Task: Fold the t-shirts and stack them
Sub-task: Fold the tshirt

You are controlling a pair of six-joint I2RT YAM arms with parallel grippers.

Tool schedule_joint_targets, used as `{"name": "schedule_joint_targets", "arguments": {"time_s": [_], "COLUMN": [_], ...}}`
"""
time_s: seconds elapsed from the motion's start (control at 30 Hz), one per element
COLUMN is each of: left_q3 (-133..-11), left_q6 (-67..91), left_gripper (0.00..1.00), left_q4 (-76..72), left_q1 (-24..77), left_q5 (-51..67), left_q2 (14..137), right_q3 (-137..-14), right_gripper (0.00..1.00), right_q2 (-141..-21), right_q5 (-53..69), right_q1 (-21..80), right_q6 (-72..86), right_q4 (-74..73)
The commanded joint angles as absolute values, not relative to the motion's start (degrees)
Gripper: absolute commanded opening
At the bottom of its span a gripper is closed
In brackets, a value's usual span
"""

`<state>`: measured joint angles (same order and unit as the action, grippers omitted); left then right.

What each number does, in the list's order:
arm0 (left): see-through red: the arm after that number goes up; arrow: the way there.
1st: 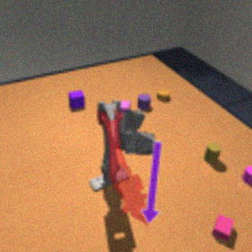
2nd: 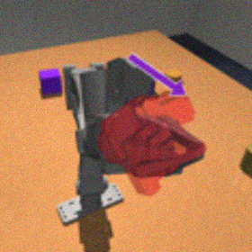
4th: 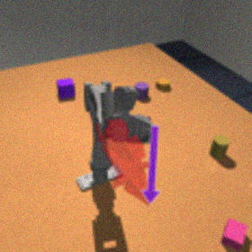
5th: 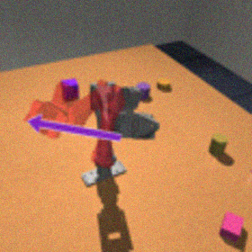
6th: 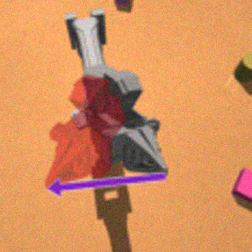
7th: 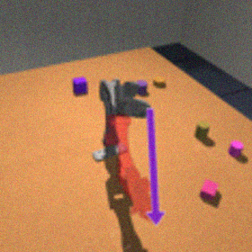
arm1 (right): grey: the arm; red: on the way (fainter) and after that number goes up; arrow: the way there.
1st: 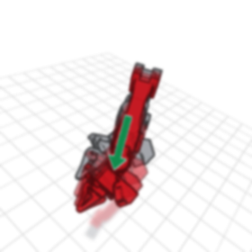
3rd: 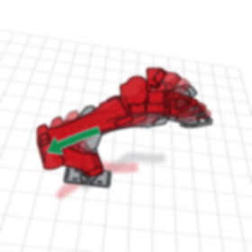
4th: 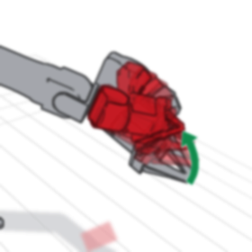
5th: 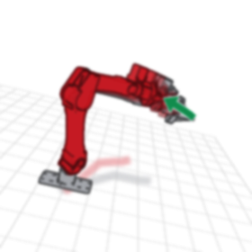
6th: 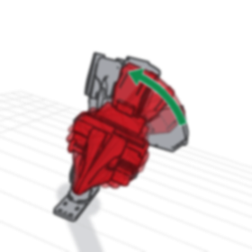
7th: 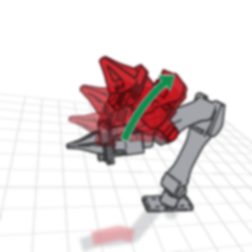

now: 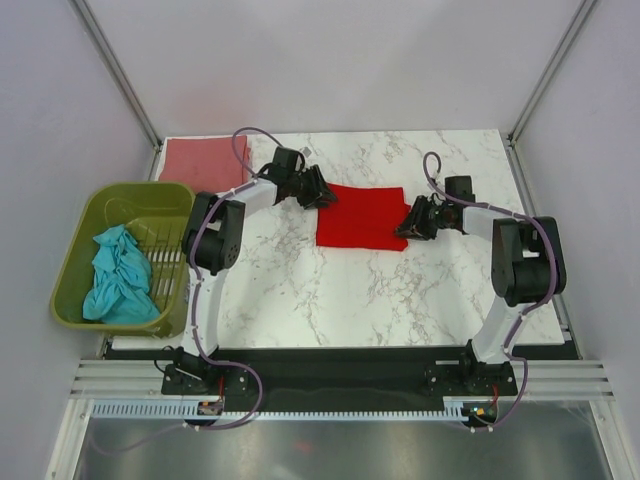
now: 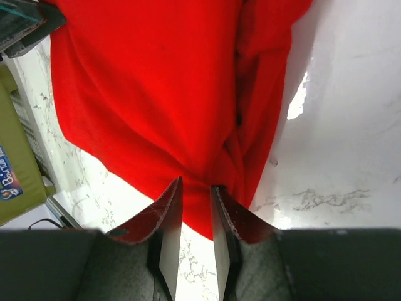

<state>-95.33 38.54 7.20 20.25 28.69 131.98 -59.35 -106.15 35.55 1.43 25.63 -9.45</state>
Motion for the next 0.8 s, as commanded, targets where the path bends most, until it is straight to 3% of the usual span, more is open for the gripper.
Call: {"name": "schedule_joint_targets", "arguments": {"time_s": [0.0, 0.33, 0.63, 0.77], "left_q3": [-97.47, -94.76, -77.44, -70.15], "left_q6": [37.35, 36.92, 34.63, 34.90], "left_gripper": [0.49, 0.51, 0.52, 0.51], "left_q4": [9.05, 9.05, 8.61, 8.09], "left_q1": [19.51, 19.69, 22.67, 23.64], "left_q5": [27.94, 31.56, 24.61, 22.51], "left_q2": [134.39, 121.93, 111.89, 107.42], "right_q3": [-59.85, -63.90, -65.30, -66.35], "right_gripper": [0.33, 0.40, 0.35, 0.38], "right_q2": [-101.53, -101.33, -109.60, -105.66], "right_q5": [33.57, 35.86, 32.70, 33.13], "right_q1": [1.41, 1.49, 0.97, 0.88], "right_q6": [23.73, 24.44, 22.59, 22.76], "right_q4": [-10.72, -10.46, -9.40, -9.93]}}
